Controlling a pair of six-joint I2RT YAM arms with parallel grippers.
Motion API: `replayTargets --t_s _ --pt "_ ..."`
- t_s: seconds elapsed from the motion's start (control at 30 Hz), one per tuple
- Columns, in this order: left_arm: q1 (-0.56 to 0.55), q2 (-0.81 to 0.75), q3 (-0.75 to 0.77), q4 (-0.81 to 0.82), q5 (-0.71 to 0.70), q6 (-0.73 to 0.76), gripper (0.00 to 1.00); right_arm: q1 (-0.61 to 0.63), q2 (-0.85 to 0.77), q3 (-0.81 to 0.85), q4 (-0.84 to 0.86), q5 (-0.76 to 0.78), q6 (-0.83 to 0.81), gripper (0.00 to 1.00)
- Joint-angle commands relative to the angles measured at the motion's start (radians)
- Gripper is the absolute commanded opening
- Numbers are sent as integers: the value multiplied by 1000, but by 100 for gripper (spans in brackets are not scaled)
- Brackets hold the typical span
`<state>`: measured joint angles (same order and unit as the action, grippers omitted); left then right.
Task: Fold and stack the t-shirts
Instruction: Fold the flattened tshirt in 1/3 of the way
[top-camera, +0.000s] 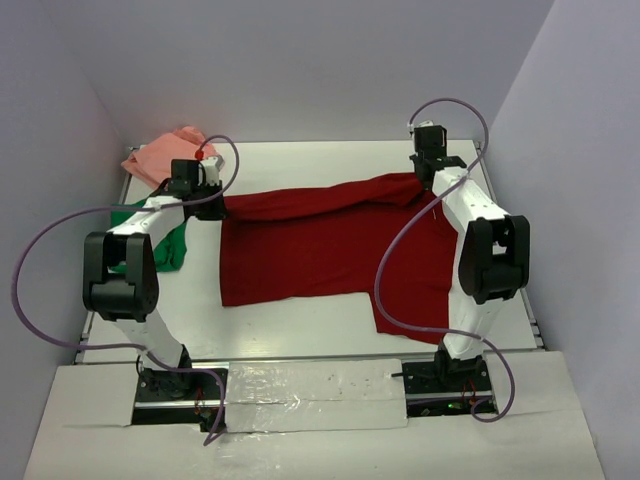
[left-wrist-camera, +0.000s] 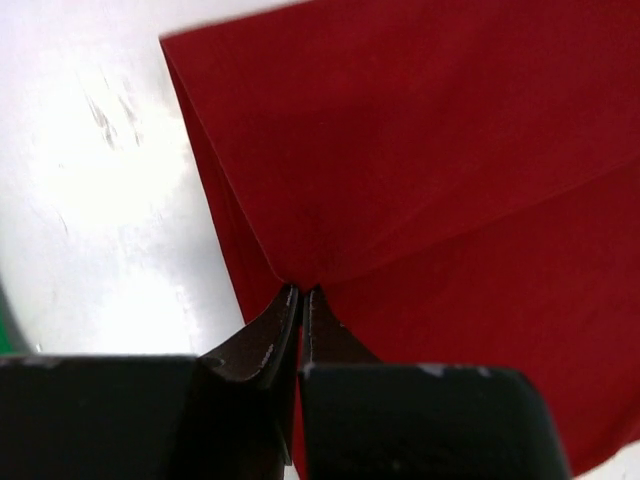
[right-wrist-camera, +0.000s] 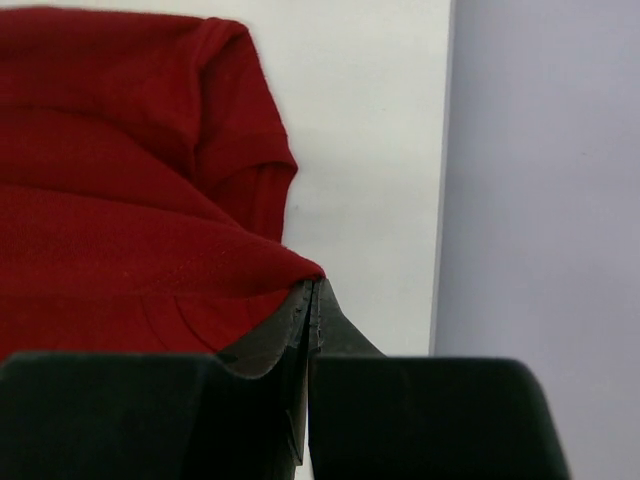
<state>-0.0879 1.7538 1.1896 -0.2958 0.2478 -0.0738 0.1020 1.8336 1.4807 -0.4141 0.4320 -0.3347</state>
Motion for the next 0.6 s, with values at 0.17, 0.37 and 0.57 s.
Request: replayTargets --t_s 0.17,0.37,0.57 --pt "5 -114 -57 -91 21 51 0 -25 -102 -25 -15 17 -9 0" --pt "11 -114 -111 -71 22 48 0 -27 -114 -54 -28 -2 2 0" --pt "14 -54 -105 -74 38 51 42 -25 -109 -37 -100 -78 17 48"
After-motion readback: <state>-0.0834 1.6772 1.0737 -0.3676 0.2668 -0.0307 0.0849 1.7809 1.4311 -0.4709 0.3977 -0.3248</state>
